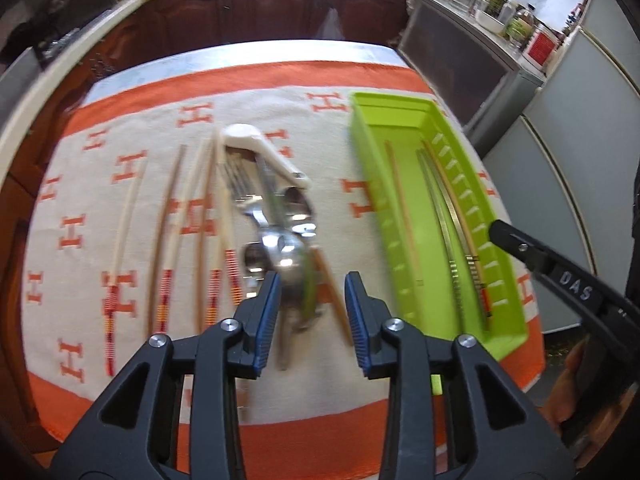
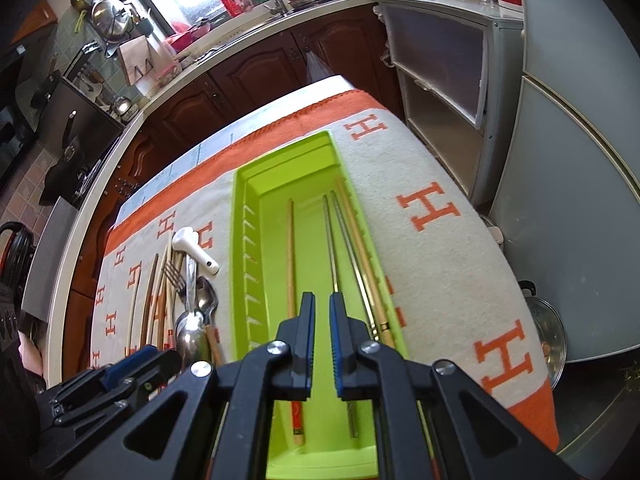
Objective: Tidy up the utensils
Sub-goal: 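Move both open tools from the tray back over the utensils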
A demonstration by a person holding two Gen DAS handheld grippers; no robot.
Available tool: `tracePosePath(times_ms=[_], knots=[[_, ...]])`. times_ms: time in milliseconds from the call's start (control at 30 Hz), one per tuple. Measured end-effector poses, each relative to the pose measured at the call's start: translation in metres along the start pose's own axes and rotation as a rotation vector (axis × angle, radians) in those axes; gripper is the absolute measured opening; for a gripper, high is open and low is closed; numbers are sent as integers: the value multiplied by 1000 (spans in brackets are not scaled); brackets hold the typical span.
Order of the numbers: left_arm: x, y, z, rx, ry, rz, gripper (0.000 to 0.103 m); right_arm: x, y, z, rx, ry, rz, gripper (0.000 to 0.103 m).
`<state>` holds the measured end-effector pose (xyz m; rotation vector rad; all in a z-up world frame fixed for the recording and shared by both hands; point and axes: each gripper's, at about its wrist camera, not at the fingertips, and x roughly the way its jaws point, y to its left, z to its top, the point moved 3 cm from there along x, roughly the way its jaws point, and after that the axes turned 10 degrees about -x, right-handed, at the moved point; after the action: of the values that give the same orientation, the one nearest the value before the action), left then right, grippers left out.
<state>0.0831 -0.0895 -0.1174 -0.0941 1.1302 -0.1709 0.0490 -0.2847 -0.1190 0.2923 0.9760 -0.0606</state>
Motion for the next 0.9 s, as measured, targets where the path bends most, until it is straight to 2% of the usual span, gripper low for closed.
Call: tracePosePath(times_ms=[300, 500, 667, 900], knots=[[-16, 82, -10, -69, -89, 150, 31, 1, 46, -4, -89, 9, 38, 7], [-25, 126, -8, -120, -124, 195, 31, 9, 86, -9, -166, 39, 65, 7], [-22, 153, -4, -146, -119, 193, 31, 18, 118, -12, -229, 60, 89, 7], [-1, 185, 2, -200, -69, 130, 31, 33, 159, -15, -299, 87, 129, 7]])
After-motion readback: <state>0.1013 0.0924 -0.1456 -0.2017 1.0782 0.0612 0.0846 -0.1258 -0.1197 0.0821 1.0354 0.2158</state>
